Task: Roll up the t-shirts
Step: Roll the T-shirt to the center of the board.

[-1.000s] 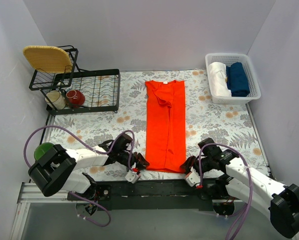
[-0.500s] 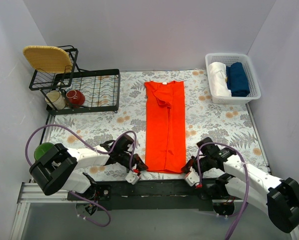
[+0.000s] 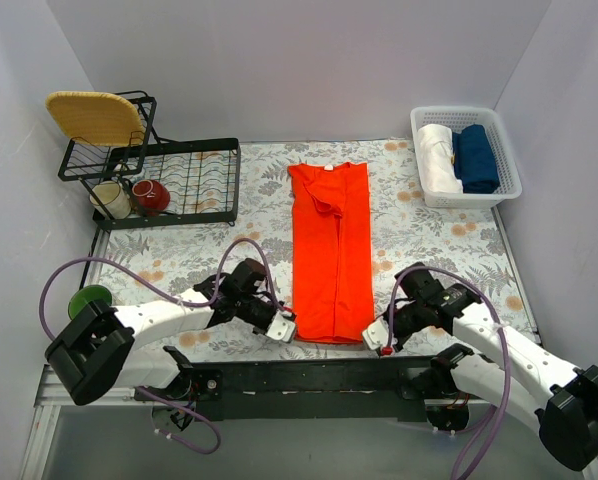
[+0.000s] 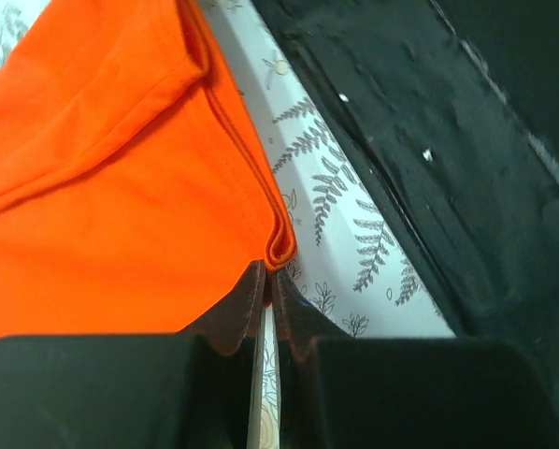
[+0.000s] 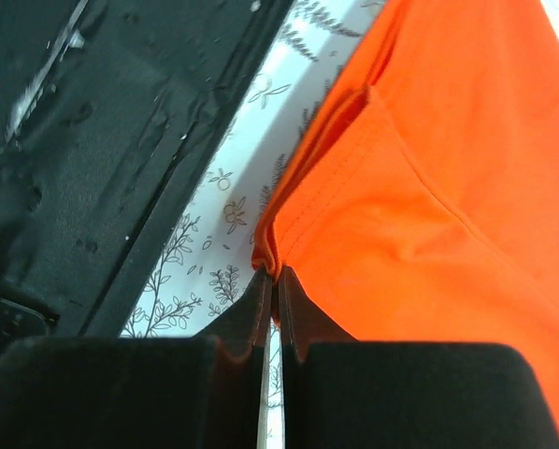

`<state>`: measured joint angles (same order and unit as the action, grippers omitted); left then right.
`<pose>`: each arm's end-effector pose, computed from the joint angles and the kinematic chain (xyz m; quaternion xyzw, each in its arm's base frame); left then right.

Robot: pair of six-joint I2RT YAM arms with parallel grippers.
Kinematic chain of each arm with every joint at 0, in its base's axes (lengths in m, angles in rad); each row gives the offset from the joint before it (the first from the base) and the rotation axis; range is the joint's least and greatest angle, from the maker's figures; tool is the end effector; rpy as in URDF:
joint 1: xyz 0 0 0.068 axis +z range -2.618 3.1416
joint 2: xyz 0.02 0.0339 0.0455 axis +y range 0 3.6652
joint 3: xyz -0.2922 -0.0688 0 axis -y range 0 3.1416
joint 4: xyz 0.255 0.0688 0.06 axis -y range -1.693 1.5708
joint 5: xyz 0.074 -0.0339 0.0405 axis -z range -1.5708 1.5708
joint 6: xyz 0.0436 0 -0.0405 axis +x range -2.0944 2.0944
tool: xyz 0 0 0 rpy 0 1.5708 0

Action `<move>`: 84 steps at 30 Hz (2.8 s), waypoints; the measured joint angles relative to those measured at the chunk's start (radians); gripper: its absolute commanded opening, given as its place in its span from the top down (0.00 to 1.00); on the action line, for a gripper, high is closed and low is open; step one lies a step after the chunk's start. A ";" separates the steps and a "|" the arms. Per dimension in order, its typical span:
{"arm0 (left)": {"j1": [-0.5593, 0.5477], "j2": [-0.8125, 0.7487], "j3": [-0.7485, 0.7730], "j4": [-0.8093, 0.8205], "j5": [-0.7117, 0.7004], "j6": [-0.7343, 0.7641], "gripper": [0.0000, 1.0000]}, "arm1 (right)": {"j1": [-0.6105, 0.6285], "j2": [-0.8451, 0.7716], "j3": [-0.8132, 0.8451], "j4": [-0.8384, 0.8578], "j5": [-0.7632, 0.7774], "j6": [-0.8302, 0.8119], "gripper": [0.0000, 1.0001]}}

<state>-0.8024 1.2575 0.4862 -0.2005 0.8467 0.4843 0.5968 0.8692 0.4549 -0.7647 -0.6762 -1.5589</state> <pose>0.1243 -0.1756 0.1718 0.6196 0.6243 -0.4302 0.2034 0.0924 0.0958 0.1891 -0.8457 0.3810 0.2035 0.3133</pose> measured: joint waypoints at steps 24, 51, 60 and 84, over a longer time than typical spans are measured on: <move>0.119 -0.051 -0.005 0.321 -0.270 -0.867 1.00 | -0.039 0.176 0.116 0.225 0.073 0.787 0.99; 0.145 0.164 0.067 0.423 -0.406 -0.940 1.00 | -0.133 0.380 0.187 0.372 0.119 0.859 0.99; 0.152 0.164 0.082 0.420 -0.428 -0.969 1.00 | -0.138 0.422 0.258 0.404 0.124 0.874 0.99; 0.166 0.175 0.167 0.332 -0.581 -1.045 0.50 | -0.151 0.518 0.370 0.453 0.222 0.924 0.54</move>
<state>-0.6361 1.4326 0.6533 0.1314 0.2653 -0.5610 0.4458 1.3872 0.8246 -0.3115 -0.4541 -0.6353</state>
